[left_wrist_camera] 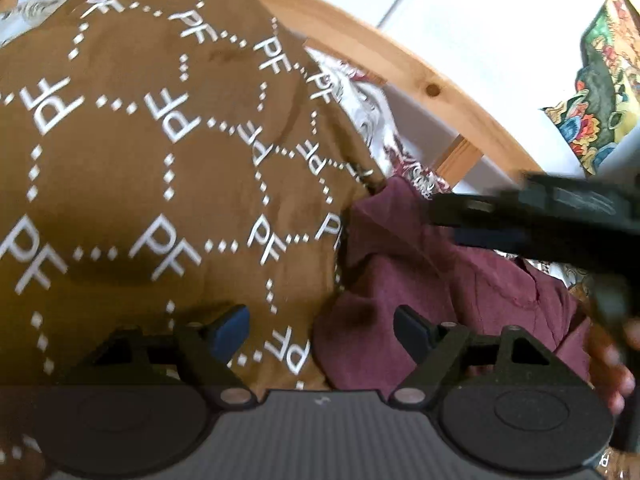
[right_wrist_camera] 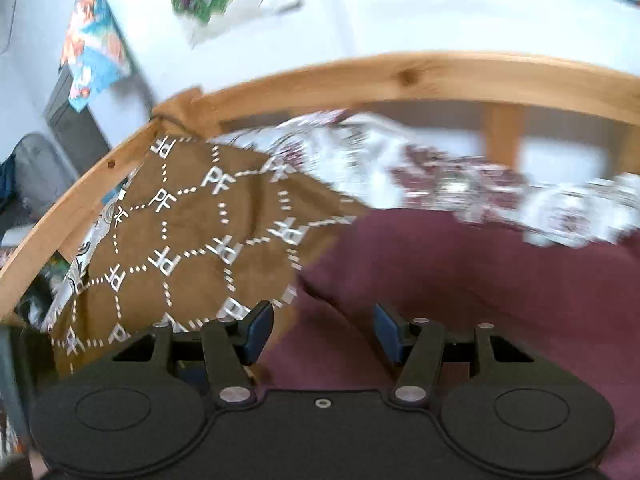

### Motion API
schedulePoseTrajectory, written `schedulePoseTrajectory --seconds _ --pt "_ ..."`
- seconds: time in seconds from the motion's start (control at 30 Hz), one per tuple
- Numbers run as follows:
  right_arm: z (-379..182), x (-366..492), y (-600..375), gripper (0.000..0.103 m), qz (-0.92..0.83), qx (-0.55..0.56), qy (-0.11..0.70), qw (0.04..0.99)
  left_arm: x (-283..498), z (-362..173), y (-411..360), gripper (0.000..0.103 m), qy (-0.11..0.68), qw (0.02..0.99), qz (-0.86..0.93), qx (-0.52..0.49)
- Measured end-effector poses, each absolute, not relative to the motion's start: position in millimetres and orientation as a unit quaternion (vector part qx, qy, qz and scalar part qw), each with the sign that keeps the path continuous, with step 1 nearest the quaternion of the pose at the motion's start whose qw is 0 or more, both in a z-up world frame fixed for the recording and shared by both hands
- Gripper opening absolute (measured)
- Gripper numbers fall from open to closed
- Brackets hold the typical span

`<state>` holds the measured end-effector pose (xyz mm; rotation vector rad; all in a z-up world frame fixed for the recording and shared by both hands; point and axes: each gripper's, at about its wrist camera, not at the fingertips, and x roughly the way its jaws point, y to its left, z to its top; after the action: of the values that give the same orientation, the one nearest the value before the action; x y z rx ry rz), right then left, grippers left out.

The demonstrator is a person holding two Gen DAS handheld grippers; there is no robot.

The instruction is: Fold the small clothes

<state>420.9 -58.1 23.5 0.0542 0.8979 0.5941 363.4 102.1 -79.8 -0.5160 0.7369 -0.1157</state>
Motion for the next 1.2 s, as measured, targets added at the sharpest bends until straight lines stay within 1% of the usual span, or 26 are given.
schedulePoseTrajectory --seconds 0.07,0.13,0.17,0.2,0.23,0.27,0.3,0.33,0.37,0.4,0.57,0.63,0.73,0.77,0.8,0.83,0.87,0.9,0.97,1.0,1.03,1.1,1.13,1.17,1.2 --pt "15.8 437.7 -32.1 0.058 0.286 -0.001 0.446 0.848 368.1 -81.9 101.4 0.079 0.36 0.897 -0.067 -0.247" --pt "5.4 448.0 -12.1 0.058 0.283 -0.033 0.464 0.839 374.5 -88.0 99.9 0.073 0.375 0.888 -0.079 -0.253" --pt "0.3 450.8 -5.4 0.057 0.282 -0.047 0.473 0.833 377.6 -91.1 99.8 0.064 0.383 0.883 -0.083 -0.258" --pt "-5.0 455.0 1.7 0.056 0.277 -0.062 0.481 0.829 380.0 -93.5 99.6 0.051 0.39 0.878 -0.086 -0.263" --pt "-9.7 455.4 5.3 0.051 0.273 -0.072 0.485 0.828 382.6 -95.9 99.8 0.045 0.4 0.872 -0.088 -0.267" --pt "-13.6 457.7 9.5 0.034 0.269 -0.082 0.488 0.826 383.0 -98.0 100.3 0.029 0.407 0.868 -0.088 -0.27" --pt "-16.7 456.8 10.9 0.022 0.269 -0.09 0.486 0.827 384.0 -100.6 101.0 0.014 0.414 0.864 -0.088 -0.273" --pt "-18.8 455.6 12.6 0.005 0.27 -0.094 0.481 0.829 384.6 -103.0 101.9 0.013 0.419 0.86 -0.085 -0.279" --pt "-18.1 455.2 13.3 0.004 0.273 -0.093 0.474 0.832 384.1 -104.9 103.6 0.008 0.421 0.857 -0.082 -0.286" --pt "-16.4 454.8 13.3 0.003 0.275 -0.088 0.466 0.836 383.4 -105.5 104.0 0.007 0.422 0.856 -0.078 -0.289" --pt "-0.3 453.0 15.8 0.002 0.291 -0.048 0.408 0.864 382.6 -103.0 107.8 0.005 0.436 0.849 -0.041 -0.294" --pt "1.1 455.1 22.2 0.002 0.29 -0.059 0.398 0.869 383.2 -104.6 109.9 0.006 0.438 0.846 -0.038 -0.302" --pt "-8.1 459.3 24.3 0.004 0.277 -0.066 0.415 0.864 384.9 -106.6 112.7 0.009 0.445 0.838 -0.041 -0.312" --pt "-8.8 458.8 22.2 0.008 0.274 -0.065 0.417 0.865 384.7 -105.6 112.4 0.017 0.446 0.839 -0.041 -0.31" --pt "-7.4 457.2 17.3 0.012 0.273 -0.06 0.416 0.865 384.1 -104.1 111.4 0.028 0.446 0.84 -0.043 -0.306" --pt "-6.0 453.9 11.7 0.02 0.273 -0.054 0.414 0.867 383.9 -102.4 109.6 0.035 0.445 0.842 -0.048 -0.302" --pt "-3.0 449.8 4.3 0.028 0.273 -0.049 0.412 0.868 382.9 -100.1 108.1 0.047 0.443 0.843 -0.052 -0.302" --pt "1.2 444.2 -5.5 0.032 0.272 -0.047 0.41 0.869 382.5 -98.0 105.7 0.057 0.441 0.844 -0.056 -0.299" --pt "8.5 429.6 -24.4 0.041 0.266 -0.057 0.403 0.874 381.4 -93.1 100.2 0.066 0.438 0.85 -0.059 -0.285" --pt "11.3 420.5 -35.7 0.044 0.261 -0.064 0.398 0.877 380.0 -90.8 97.9 0.072 0.437 0.854 -0.058 -0.277" --pt "14.8 411.3 -48.2 0.049 0.255 -0.07 0.393 0.88 379.6 -88.8 95.5 0.075 0.436 0.856 -0.055 -0.271" --pt "21.3 387.2 -79.0 0.059 0.243 -0.077 0.384 0.887 376.3 -85.3 92.6 0.086 0.434 0.861 -0.049 -0.261" --pt "22.4 375.7 -92.4 0.066 0.239 -0.081 0.381 0.89 374.1 -83.7 91.4 0.089 0.434 0.862 -0.044 -0.256" --pt "23.4 359.4 -109.4 0.071 0.233 -0.084 0.378 0.892 371.6 -82.9 88.4 0.094 0.435 0.864 -0.036 -0.25" --pt "22.8 343.7 -124.3 0.073 0.227 -0.089 0.377 0.893 368.7 -81.5 85.3 0.098 0.435 0.867 -0.022 -0.24"
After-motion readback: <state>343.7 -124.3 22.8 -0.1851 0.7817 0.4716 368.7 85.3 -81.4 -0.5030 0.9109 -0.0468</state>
